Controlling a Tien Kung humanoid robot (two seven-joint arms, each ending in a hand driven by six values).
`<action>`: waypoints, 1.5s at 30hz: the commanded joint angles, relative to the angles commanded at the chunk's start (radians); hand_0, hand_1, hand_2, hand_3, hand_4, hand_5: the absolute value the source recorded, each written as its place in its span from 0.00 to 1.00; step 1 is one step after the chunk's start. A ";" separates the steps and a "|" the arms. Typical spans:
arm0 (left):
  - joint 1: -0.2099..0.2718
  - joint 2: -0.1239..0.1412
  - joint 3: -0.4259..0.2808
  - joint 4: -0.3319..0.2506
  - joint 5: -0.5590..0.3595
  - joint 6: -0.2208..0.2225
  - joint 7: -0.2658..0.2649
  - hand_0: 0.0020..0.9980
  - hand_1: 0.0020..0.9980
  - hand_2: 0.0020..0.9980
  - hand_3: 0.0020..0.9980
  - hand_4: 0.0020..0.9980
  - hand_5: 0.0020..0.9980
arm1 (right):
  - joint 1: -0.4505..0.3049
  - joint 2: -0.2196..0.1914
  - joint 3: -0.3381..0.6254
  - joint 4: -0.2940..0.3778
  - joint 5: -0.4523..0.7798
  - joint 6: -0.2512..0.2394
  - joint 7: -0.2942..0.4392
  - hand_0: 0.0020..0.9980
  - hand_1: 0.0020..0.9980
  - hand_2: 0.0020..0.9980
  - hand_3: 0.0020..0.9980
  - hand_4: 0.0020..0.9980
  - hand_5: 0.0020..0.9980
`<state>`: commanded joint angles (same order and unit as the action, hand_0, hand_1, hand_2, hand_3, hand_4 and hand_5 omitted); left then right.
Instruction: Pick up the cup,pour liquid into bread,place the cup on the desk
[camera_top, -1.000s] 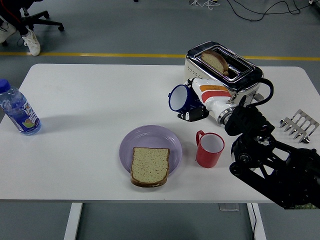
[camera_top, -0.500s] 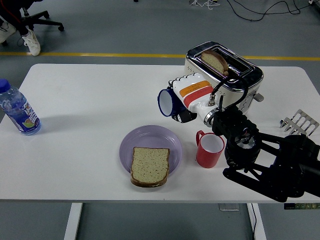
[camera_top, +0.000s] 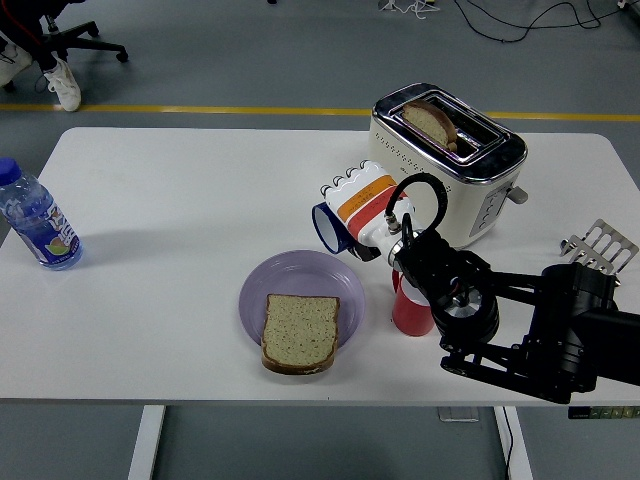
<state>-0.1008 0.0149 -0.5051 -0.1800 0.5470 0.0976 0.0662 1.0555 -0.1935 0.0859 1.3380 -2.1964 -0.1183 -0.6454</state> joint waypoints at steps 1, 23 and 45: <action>0.000 0.000 0.000 0.000 0.000 0.000 0.000 0.63 0.57 0.61 0.56 0.37 0.99 | 0.004 0.003 -0.008 0.000 -0.005 0.001 0.000 0.11 0.05 0.29 0.36 0.74 0.00; 0.002 -0.001 0.002 0.000 0.000 0.000 0.000 0.63 0.57 0.61 0.56 0.37 0.99 | -0.051 -0.002 0.089 0.045 0.080 -0.132 0.037 0.12 0.05 0.29 0.37 0.81 0.00; 0.005 -0.003 0.005 0.000 0.003 0.002 -0.006 0.63 0.56 0.61 0.56 0.37 0.98 | -0.566 -0.170 0.834 0.324 0.938 -0.017 0.421 0.12 0.07 0.30 0.37 0.81 0.00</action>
<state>-0.0955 0.0120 -0.5005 -0.1800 0.5497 0.0992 0.0606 0.4899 -0.3635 0.9194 1.6620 -1.2579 -0.1353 -0.2242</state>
